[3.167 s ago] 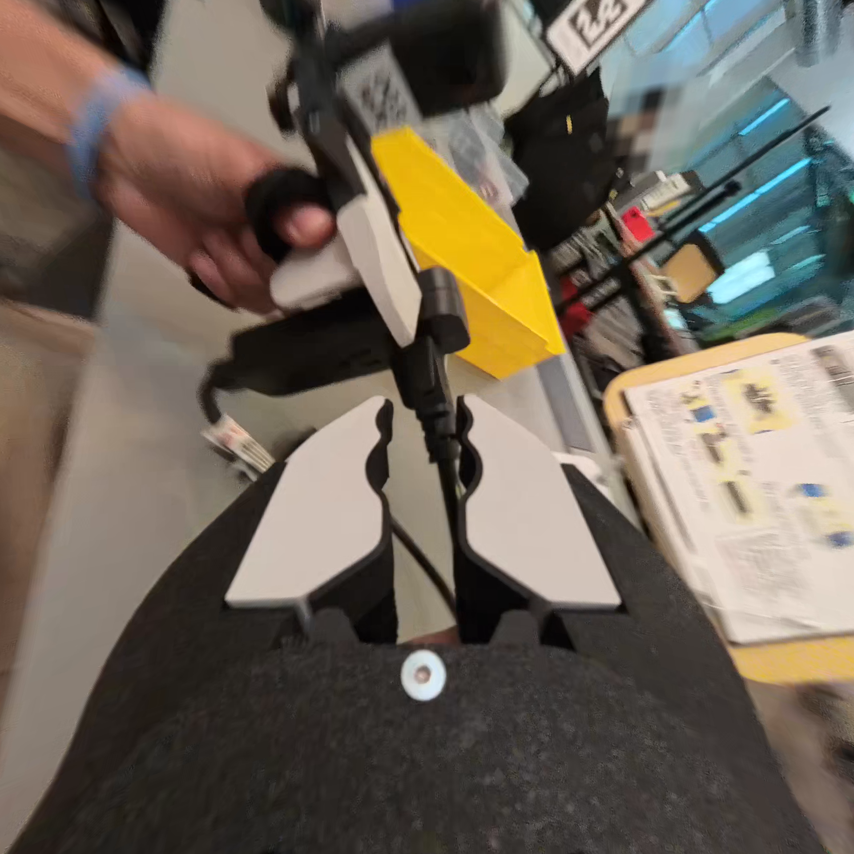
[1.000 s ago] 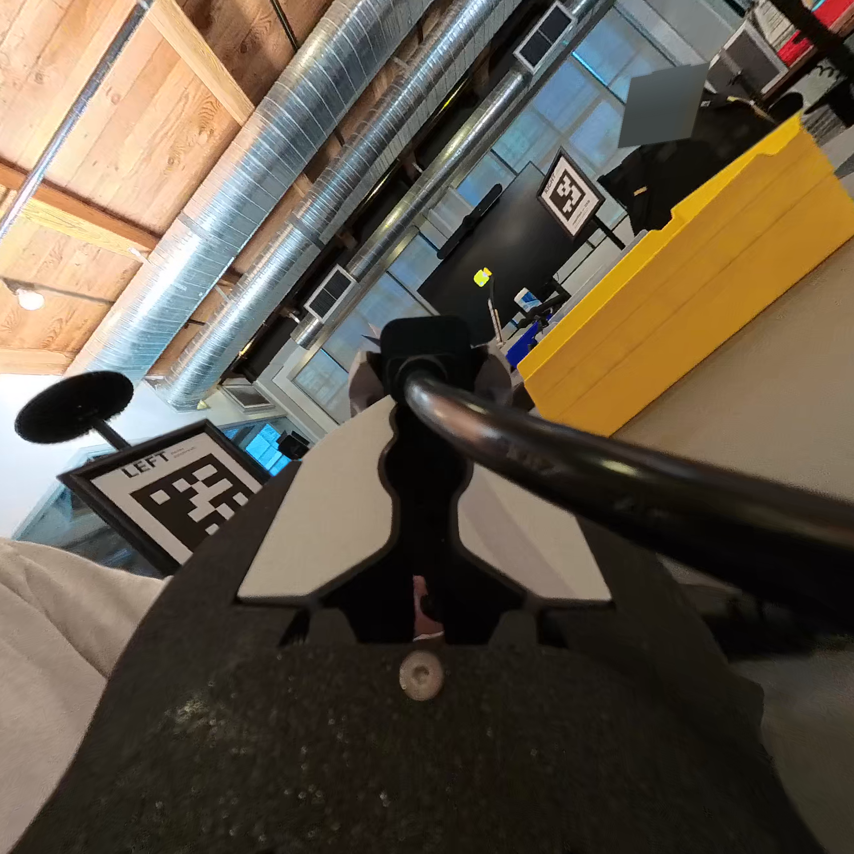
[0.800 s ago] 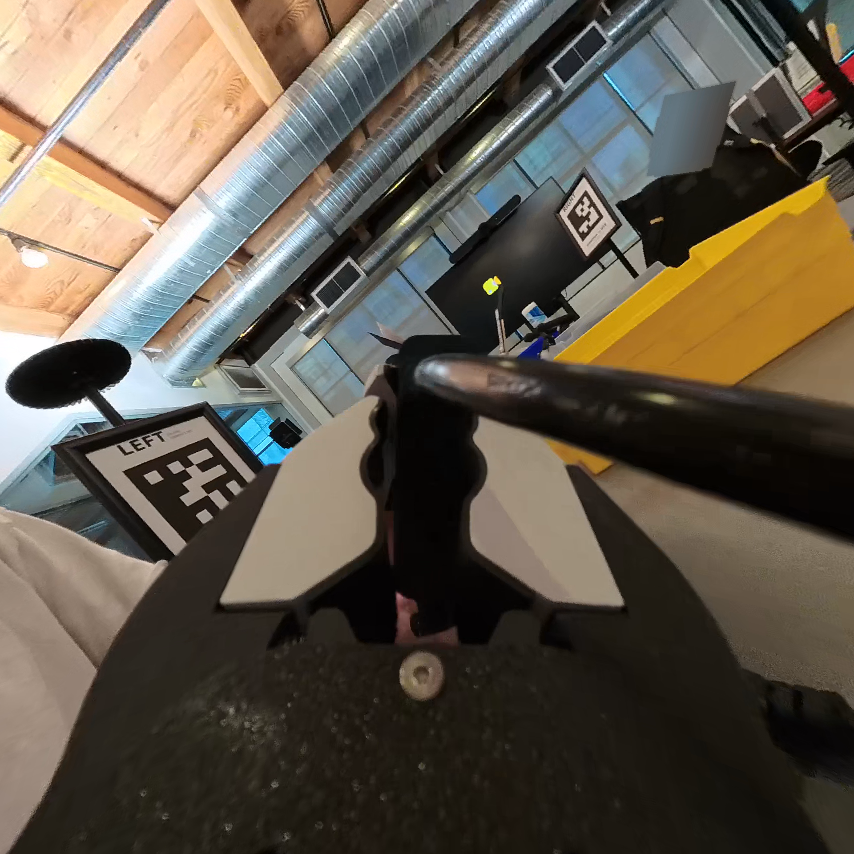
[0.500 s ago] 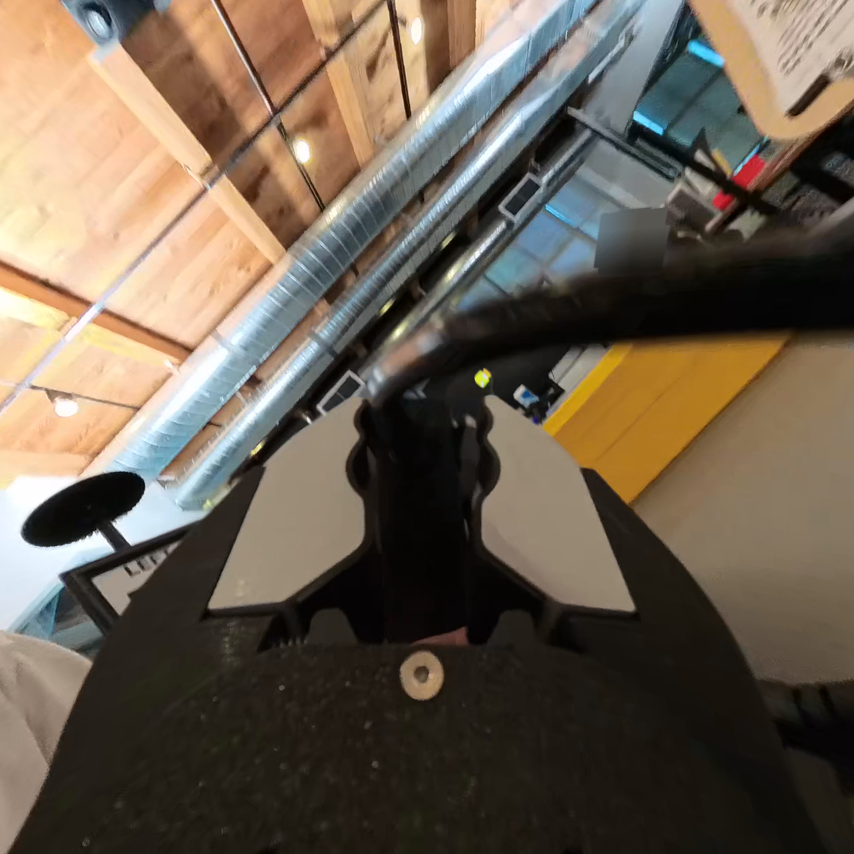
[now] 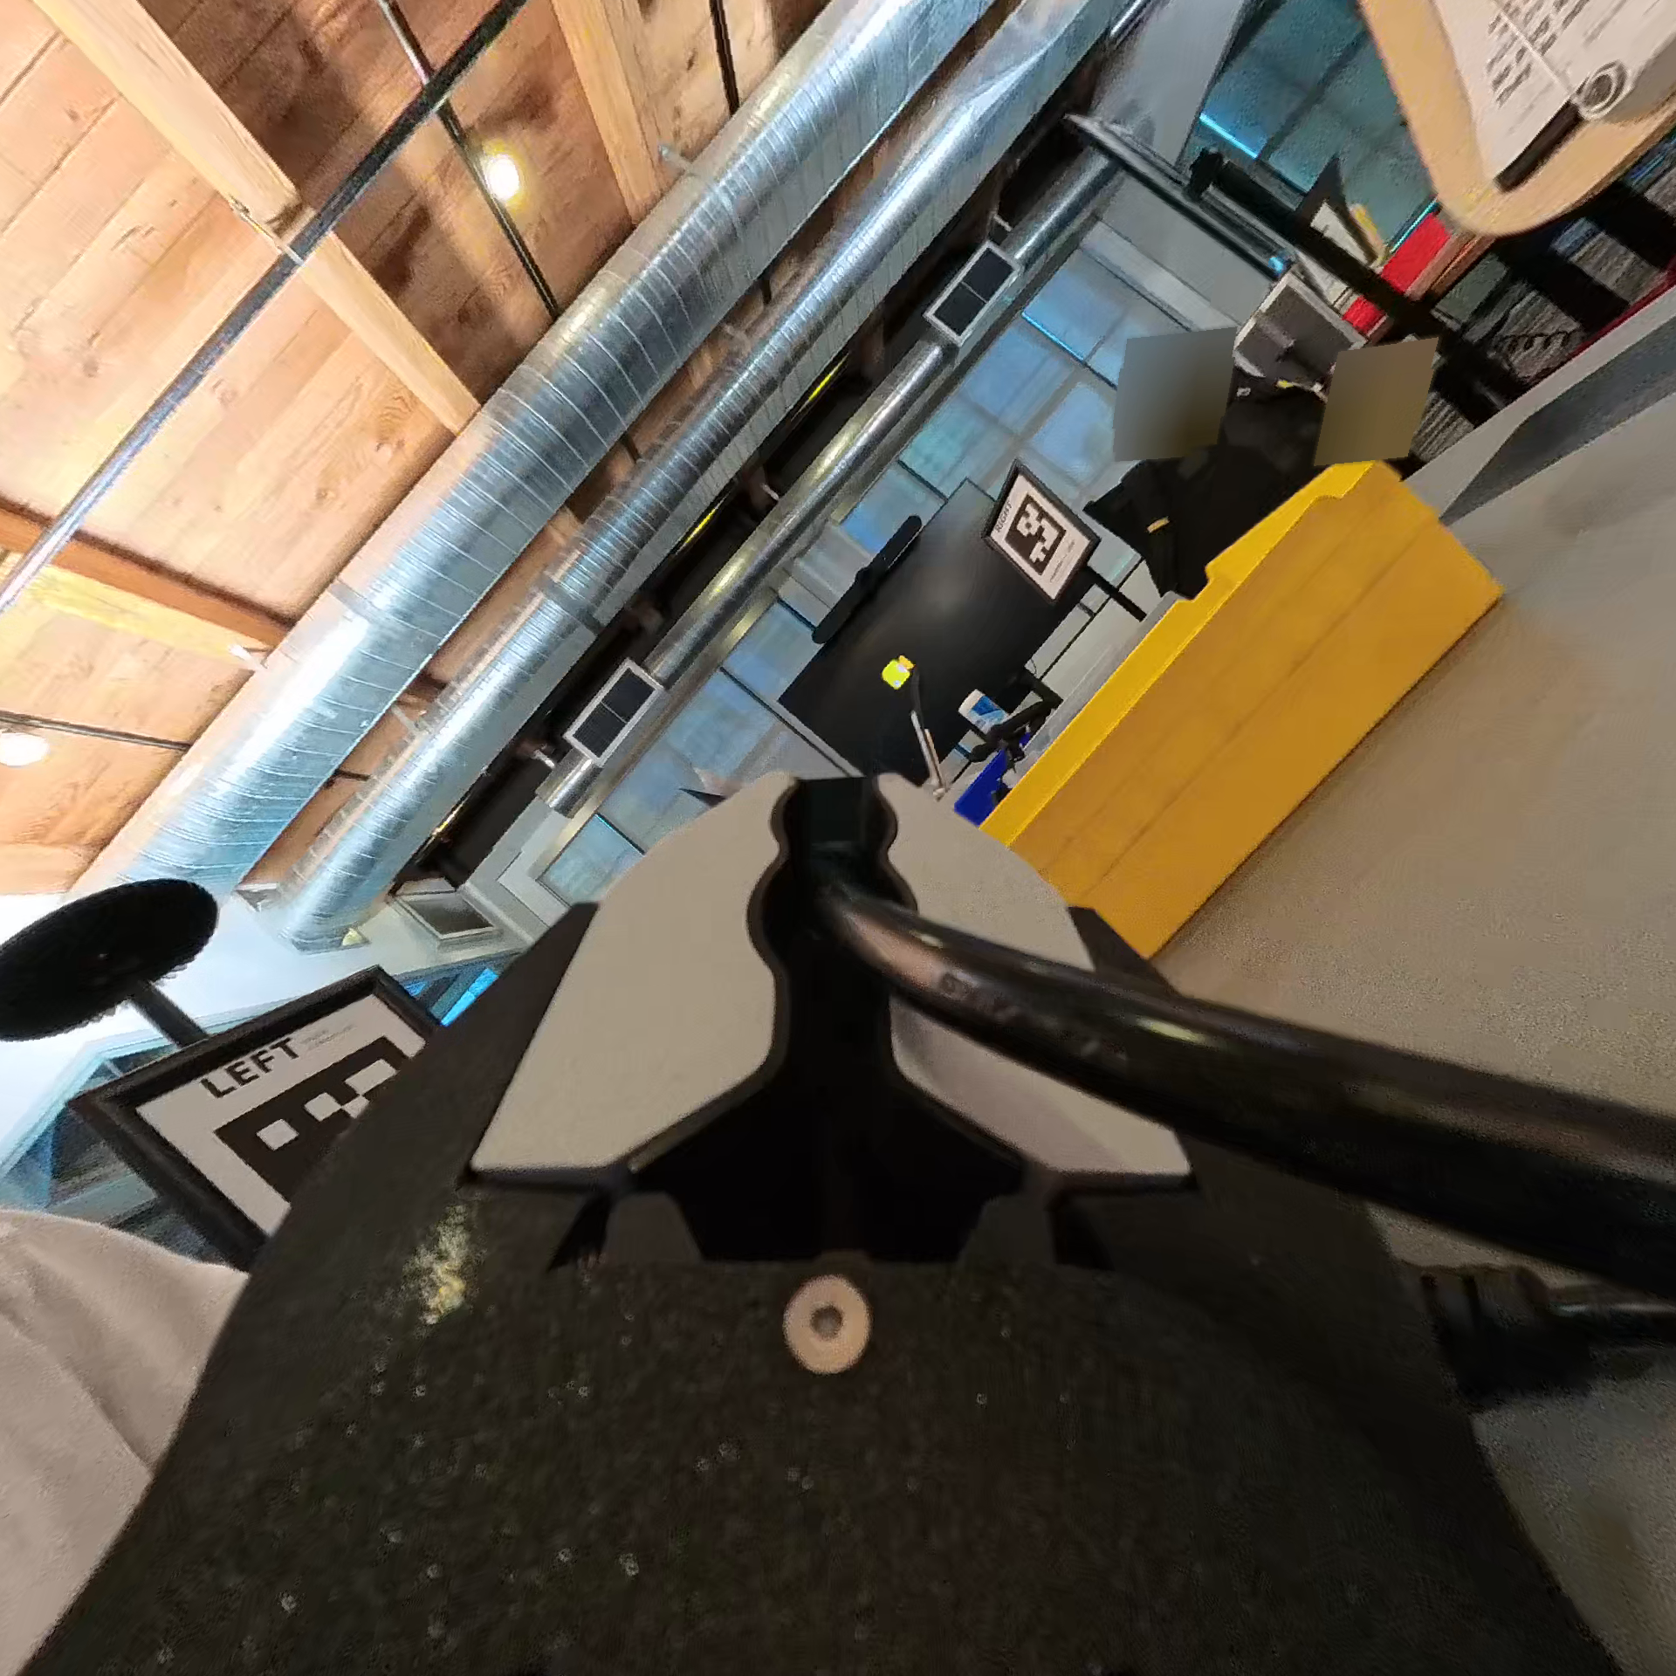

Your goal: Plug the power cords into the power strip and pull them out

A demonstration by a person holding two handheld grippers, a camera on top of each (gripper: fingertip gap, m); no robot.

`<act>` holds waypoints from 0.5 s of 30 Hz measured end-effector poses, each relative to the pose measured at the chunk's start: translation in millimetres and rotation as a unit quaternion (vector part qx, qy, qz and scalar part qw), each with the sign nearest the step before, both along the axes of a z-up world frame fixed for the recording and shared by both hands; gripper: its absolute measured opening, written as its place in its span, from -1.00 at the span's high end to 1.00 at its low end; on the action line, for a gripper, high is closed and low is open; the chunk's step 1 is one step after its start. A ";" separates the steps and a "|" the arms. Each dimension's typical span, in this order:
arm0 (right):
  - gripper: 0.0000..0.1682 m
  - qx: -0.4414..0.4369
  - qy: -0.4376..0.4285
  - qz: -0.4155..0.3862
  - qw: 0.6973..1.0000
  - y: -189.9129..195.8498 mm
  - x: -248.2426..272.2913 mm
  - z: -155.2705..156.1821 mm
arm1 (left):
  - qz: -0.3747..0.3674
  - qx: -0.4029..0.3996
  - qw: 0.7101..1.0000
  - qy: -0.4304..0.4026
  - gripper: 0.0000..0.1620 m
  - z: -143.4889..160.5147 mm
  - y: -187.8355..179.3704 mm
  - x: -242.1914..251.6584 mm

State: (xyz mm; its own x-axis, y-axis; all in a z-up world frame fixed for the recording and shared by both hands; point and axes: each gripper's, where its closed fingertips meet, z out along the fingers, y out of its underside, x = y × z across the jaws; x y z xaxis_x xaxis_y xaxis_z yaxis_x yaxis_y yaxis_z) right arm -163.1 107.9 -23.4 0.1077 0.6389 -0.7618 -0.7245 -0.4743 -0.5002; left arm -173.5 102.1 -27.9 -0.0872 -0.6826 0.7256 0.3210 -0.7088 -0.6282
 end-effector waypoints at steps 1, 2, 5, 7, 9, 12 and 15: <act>0.88 0.000 -0.003 0.001 1.000 1.2 2.4 -0.7 | -0.003 0.003 1.000 0.008 0.47 -1.5 -0.9 1.3; 0.89 -0.003 -0.004 0.007 1.000 3.2 5.0 -0.2 | -0.006 0.005 1.000 0.013 0.47 -3.4 -2.8 3.0; 0.92 0.006 -0.012 0.012 1.000 7.8 13.4 5.2 | -0.019 0.007 1.000 0.023 0.46 -6.9 -7.9 8.8; 0.95 0.002 -0.009 0.017 1.000 8.5 15.7 6.8 | -0.022 0.007 0.999 0.024 0.47 -7.0 -8.3 9.6; 0.95 0.001 -0.017 0.019 1.000 8.5 15.3 4.6 | -0.025 0.005 0.999 0.025 0.47 -8.8 -7.5 9.8; 0.95 0.001 -0.013 0.026 1.000 10.2 19.0 5.9 | -0.033 0.011 0.999 0.030 0.47 -8.7 -9.9 12.5; 0.95 0.015 -0.025 0.032 0.999 8.5 19.7 9.5 | -0.042 0.019 0.998 0.030 0.47 -5.5 -13.6 11.8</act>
